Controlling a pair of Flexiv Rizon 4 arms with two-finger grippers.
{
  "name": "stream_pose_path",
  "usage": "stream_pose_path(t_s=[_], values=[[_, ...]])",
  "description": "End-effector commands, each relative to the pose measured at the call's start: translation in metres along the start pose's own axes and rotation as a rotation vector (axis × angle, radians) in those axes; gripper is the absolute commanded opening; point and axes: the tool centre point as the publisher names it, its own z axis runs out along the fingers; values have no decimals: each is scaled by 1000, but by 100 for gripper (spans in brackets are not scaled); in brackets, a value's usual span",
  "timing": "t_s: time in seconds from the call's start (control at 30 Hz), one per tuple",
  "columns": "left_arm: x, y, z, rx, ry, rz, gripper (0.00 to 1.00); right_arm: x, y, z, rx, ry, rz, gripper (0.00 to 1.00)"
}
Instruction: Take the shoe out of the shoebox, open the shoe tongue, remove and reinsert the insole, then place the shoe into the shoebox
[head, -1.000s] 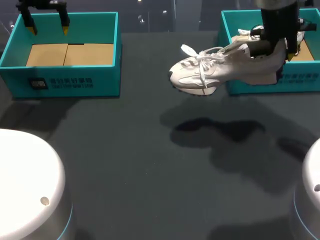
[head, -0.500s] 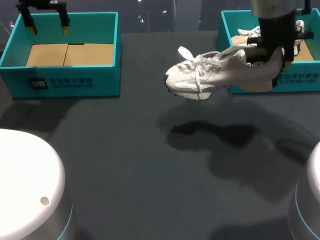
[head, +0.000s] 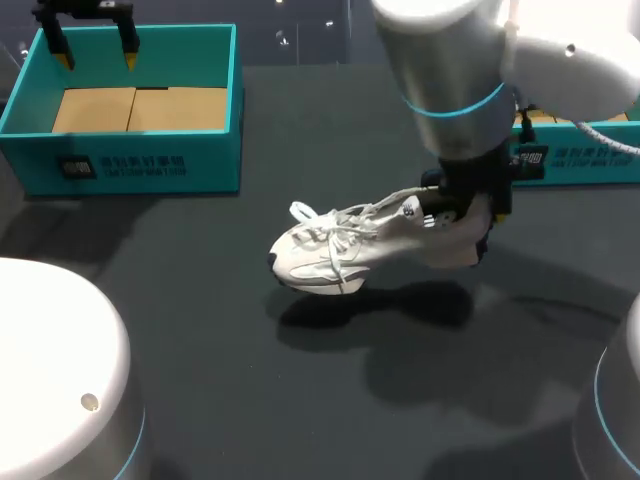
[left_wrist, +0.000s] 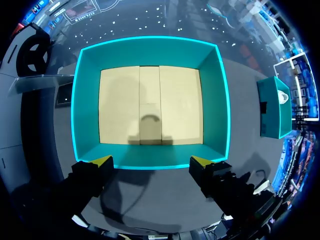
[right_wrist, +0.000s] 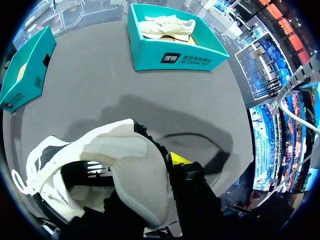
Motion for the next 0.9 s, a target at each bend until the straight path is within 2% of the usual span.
stream_pose_path(t_s=[0.03, 0.2, 0.37, 0.6, 0.9], values=[[0, 0, 0, 0, -1, 0, 100, 17, -12, 19, 6, 6, 9, 0], [0, 0, 0, 0, -1, 0, 100, 32, -26, 35, 13, 26, 6, 0], [0, 0, 0, 0, -1, 0, 100, 44, -33, 53, 25, 9, -3, 0], [0, 0, 0, 0, -1, 0, 100, 50, -39, 81, 60, 14, 18, 0], [0, 0, 0, 0, -1, 0, 100, 54, -39, 99, 81, 18, 4, 0]])
